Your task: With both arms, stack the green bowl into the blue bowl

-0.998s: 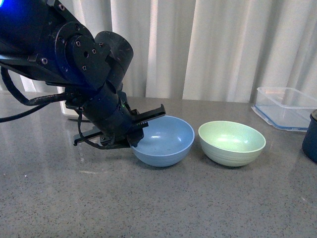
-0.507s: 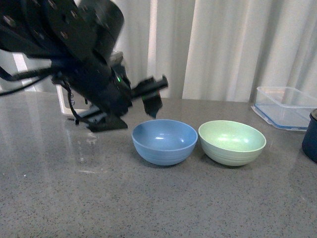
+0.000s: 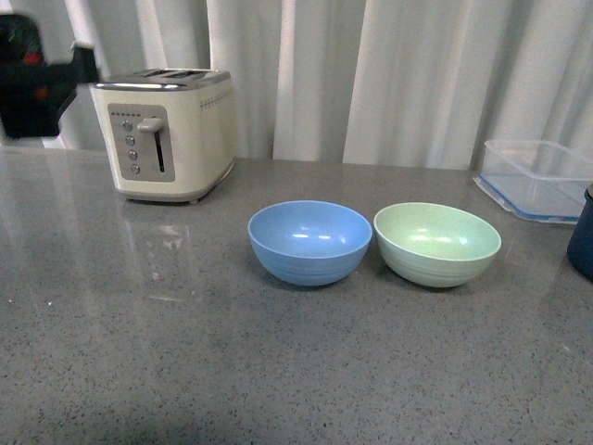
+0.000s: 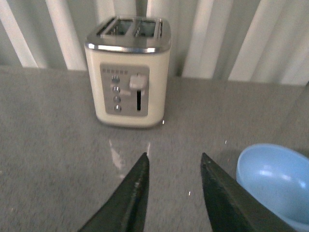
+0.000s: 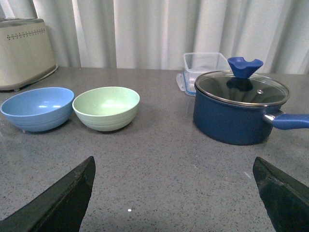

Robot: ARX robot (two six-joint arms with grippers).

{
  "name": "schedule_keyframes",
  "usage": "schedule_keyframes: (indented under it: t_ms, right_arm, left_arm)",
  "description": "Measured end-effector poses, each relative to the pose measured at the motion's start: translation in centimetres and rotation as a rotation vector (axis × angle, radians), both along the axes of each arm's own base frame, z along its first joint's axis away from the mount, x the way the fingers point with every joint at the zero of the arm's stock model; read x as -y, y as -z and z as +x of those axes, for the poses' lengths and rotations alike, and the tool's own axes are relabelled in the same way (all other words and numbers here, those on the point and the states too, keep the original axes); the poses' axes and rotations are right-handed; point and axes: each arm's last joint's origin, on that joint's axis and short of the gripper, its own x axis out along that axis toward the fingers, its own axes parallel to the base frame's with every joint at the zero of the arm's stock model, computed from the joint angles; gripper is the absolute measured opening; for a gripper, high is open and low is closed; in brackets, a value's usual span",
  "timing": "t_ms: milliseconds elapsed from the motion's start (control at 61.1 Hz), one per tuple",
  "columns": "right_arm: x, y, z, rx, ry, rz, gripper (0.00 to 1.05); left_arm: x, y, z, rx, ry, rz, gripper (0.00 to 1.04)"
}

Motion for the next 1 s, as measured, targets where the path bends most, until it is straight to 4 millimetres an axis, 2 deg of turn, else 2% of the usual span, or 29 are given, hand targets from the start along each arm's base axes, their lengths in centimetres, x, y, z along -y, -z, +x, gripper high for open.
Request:
schedule_keyframes:
  t_ms: [82,180,278,605,998]
  right_arm:
    - [0.0,0.0,0.0,0.000,0.000,0.000,0.95]
    - [0.0,0.0,0.0,0.000,0.000,0.000,0.95]
    - [0.0,0.0,0.0,0.000,0.000,0.000,0.95]
    - [0.0,0.0,0.0,0.000,0.000,0.000,0.95]
    - [0.0,0.0,0.0,0.000,0.000,0.000,0.95]
  left_arm:
    - [-0.8,0.4,-2.1,0.041,-0.003,-0.001,0.04]
    - [-1.4,1.5,-3.8,0.047,-0.001,0.003,0.04]
    - [-2.0,3.4,-5.9,0.018,-0.003,0.007,0.04]
    - [-3.6,5.5,-9.9,0.029,-0.009,0.005,0.04]
    - [-3.6,6.8,-12.7,0.029,-0.007,0.005,0.04]
